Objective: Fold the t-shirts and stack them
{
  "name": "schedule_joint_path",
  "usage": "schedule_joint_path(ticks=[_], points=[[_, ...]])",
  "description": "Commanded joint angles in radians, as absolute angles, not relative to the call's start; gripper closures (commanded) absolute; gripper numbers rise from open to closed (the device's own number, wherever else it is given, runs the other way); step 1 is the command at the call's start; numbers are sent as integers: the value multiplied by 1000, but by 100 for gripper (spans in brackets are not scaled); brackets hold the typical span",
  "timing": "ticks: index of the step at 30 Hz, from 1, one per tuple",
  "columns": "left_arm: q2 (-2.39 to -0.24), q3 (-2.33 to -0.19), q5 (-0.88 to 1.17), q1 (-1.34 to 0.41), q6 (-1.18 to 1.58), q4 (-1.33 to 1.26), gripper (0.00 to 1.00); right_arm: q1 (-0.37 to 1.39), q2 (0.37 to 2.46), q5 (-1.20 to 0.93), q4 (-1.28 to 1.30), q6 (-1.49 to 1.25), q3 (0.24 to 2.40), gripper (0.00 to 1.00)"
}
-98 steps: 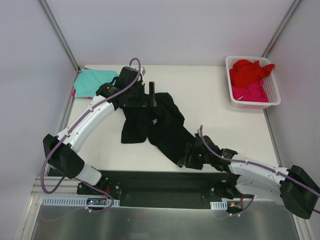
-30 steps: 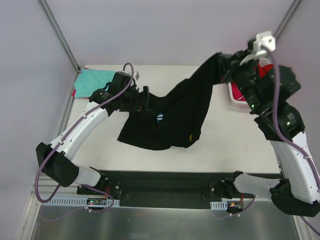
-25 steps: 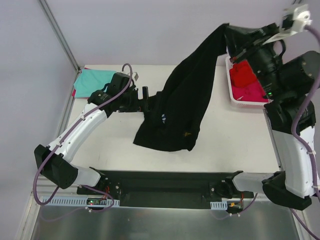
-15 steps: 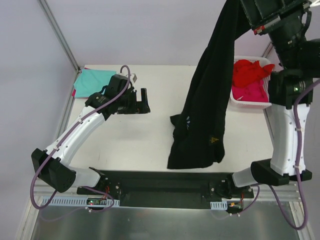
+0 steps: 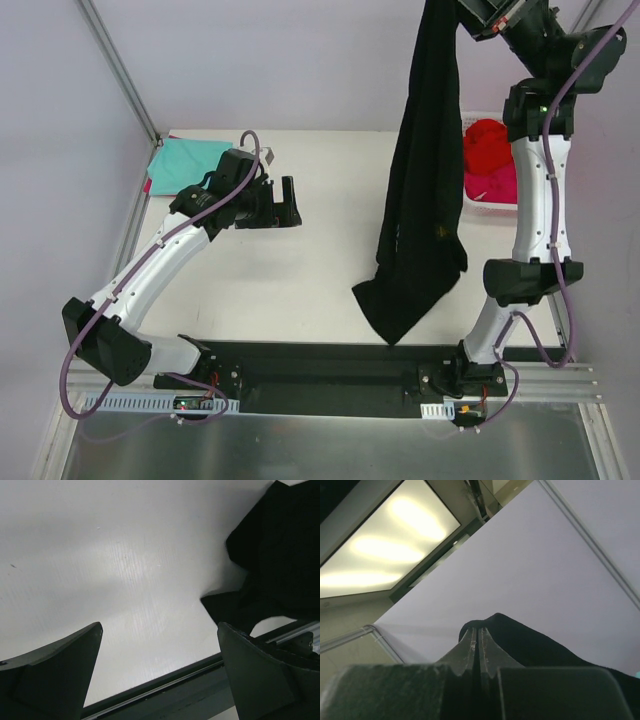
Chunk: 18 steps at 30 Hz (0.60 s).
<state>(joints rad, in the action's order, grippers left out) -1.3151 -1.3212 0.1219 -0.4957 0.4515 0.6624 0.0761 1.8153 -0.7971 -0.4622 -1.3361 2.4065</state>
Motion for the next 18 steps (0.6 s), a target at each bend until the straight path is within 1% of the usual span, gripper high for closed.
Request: schedule_joint_path(ticks=[1, 5, 10, 13, 15, 18], points=[[-1315, -1328, 133, -491, 457, 649, 1, 71, 1868, -769, -695, -1578, 2497, 99], [-1318, -1315, 138, -491, 462, 638, 1, 71, 1910, -721, -851, -1687, 2484, 99], [-1318, -1289, 133, -491, 463, 623, 1, 72, 1818, -756, -859, -1645, 2389, 99], [-1289, -1232, 179, -494, 476, 524, 1, 71, 1775, -778, -879, -1649, 2341, 100], [-1241, -1145, 227, -494, 482, 361, 1, 72, 1757, -796, -890, -1649, 2312, 100], [-1200, -1056, 227, -494, 492, 196, 1, 69, 1706, -813, -891, -1628, 2235, 100]])
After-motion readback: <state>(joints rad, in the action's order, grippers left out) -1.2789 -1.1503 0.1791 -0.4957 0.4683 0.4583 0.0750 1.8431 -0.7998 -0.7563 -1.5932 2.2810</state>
